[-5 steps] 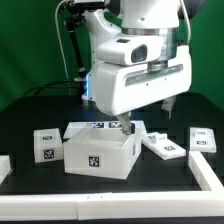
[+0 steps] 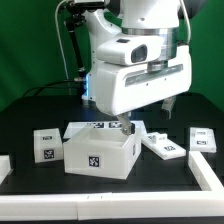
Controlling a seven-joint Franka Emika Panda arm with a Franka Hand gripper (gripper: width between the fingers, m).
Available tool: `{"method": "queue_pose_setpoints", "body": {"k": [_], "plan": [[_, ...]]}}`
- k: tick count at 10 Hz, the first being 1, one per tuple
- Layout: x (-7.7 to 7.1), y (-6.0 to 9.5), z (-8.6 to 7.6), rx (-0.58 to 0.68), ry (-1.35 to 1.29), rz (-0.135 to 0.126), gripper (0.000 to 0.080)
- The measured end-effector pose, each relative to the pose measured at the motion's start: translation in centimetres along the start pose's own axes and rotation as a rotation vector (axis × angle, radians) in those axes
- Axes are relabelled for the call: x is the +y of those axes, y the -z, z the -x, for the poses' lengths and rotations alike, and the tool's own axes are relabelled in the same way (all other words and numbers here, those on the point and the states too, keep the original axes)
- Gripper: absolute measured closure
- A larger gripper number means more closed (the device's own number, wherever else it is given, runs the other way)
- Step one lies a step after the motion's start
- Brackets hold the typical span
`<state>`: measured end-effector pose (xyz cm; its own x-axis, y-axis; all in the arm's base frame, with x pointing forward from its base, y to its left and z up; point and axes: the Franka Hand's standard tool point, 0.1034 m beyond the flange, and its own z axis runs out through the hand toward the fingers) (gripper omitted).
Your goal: Assemble cabinet
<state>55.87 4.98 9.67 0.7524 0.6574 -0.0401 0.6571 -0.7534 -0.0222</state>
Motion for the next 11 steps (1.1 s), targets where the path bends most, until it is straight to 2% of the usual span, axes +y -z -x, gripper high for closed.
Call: {"method": "queue_pose_setpoints", "body": {"k": [1,4,6,10,11], "plan": [[0.1,0.0,0.2,0.004,0.032,0.001,0.0002],[0.4,-0.4,3.0,0.024,0.26,0.009,0.0002],[-0.1,-0.9,5.1,0.03,0.362,0.013,0.0002],[-0.1,-1.1,5.4,0.031,0.371,0.013,0.0002],[-0.1,-1.1,5.5,0.036,0.372,0.019,0.0002]]}}
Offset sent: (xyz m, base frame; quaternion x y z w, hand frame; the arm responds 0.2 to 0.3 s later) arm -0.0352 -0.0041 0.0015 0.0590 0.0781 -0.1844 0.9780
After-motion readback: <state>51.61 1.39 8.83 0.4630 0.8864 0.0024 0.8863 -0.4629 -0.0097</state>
